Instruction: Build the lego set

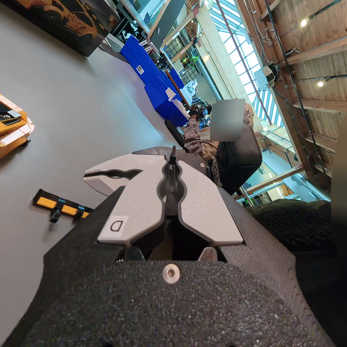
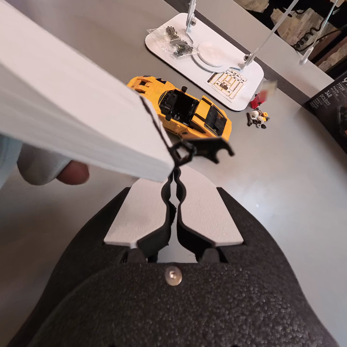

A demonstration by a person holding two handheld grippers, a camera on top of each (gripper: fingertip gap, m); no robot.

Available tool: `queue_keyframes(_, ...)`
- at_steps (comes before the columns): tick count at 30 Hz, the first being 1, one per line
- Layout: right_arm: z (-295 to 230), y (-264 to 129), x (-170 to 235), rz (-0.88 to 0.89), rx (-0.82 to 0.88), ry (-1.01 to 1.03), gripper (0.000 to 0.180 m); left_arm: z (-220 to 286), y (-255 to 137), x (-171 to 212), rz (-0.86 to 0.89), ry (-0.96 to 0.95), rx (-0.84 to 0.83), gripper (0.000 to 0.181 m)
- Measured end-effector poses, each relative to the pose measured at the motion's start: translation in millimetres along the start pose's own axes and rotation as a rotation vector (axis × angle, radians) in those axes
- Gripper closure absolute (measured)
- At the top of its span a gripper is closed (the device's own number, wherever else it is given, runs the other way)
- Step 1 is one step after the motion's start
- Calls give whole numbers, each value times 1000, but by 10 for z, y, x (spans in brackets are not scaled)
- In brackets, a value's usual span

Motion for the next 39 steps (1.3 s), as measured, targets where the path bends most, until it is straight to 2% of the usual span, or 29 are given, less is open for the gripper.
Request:
queue_keyframes(5, 38, -6, 36, -23, 17, 1, 180, 69, 14, 5, -3, -33, 27, 175)
queue_keyframes(13, 77, 11, 84, -71, 11, 3, 180, -3, 7, 24, -8, -188, 95, 175)
queue_keyframes(24, 70, 57, 88, -99, -18, -1, 180, -52, -35, 19, 10, -235, 101, 175)
queue_keyframes(29, 79, 56, 105, -110, -16, 1, 180, -90, -57, 7, 17, -190, 53, 175)
queue_keyframes(32, 87, 53, 124, -123, -18, 2, 180, -184, -97, -2, 9, -89, -55, 175)
queue_keyframes(39, 87, 67, 158, -151, -26, 1, 180, -340, -128, 3, -28, -71, -123, 175)
Point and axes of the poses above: each gripper's, where its closed fingertips meet, y out along the fingers, x out of its underside, z = x × y across the jaws, the point moved 9 cm from there along -y, back along the fingers, and after that the axes turned 13 degrees about -x, right-handed, at the moved point
